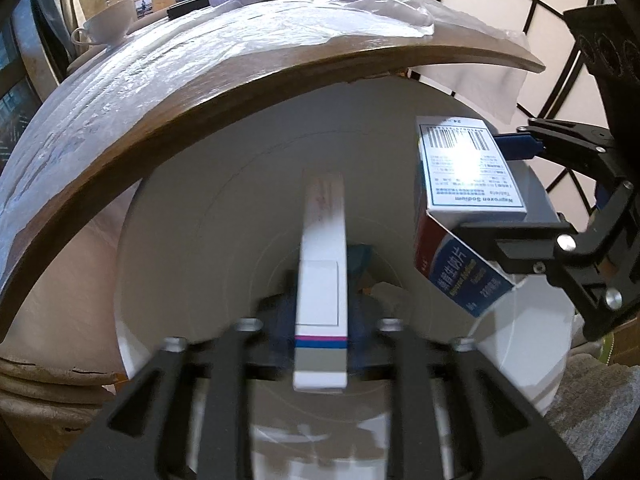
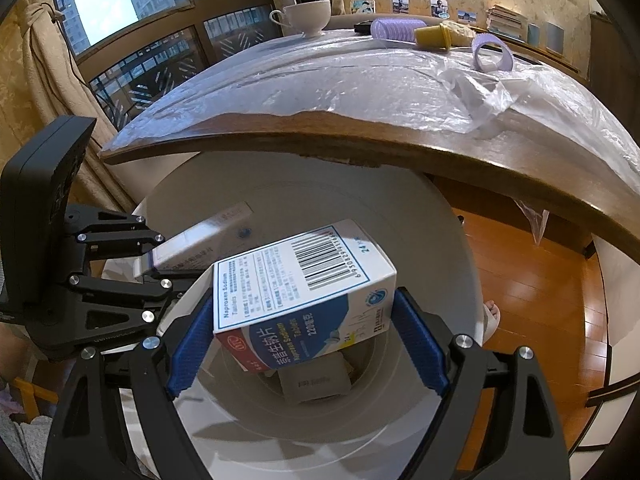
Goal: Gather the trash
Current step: 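Open both tools to drop the medicine box and carton into the bin, then move both open tools back over the table, then grasp a purple hair roller with the left tool while the right tool grasps another roller, then carry both purple hair rollers in both tools over the white bin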
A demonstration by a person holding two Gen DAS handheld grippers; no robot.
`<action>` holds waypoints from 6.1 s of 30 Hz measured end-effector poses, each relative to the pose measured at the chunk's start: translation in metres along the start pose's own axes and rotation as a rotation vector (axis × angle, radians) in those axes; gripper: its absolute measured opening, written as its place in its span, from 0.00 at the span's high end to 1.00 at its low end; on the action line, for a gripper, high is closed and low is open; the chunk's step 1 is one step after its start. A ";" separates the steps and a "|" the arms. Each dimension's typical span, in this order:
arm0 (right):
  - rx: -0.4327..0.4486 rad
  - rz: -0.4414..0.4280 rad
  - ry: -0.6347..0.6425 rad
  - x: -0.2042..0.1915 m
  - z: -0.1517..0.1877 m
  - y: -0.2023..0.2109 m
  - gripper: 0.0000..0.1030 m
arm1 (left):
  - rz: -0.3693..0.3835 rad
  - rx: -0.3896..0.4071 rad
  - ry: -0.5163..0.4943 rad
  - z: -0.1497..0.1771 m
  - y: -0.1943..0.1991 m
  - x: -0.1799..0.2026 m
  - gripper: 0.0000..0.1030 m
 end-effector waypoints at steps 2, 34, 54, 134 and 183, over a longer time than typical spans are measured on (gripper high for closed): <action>0.004 0.002 -0.009 0.001 0.000 0.000 0.12 | 0.002 0.019 0.004 -0.001 0.003 -0.001 0.40; 0.340 0.237 -0.137 0.098 -0.206 0.027 0.04 | -0.122 0.298 0.039 -0.178 0.037 -0.134 0.02; 0.162 0.233 -0.230 0.127 -0.235 -0.035 0.19 | -0.016 0.129 -0.043 -0.250 -0.053 -0.173 0.55; 0.159 -0.055 -0.094 0.034 -0.161 -0.003 0.59 | 0.015 0.210 0.120 -0.117 0.028 -0.136 0.57; 0.106 -0.147 0.026 -0.010 -0.070 0.048 0.59 | 0.045 0.202 0.099 -0.035 0.081 -0.066 0.57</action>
Point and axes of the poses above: each gripper's, at about its wrist camera, not at the fingertips, and y roughly against the way its jaws point, x to its right, z to its underside, the point moved 6 cm from there along -y, roughly the way its jaws point, and after that the axes turned 12 degrees about -y, right-handed, at the moved point
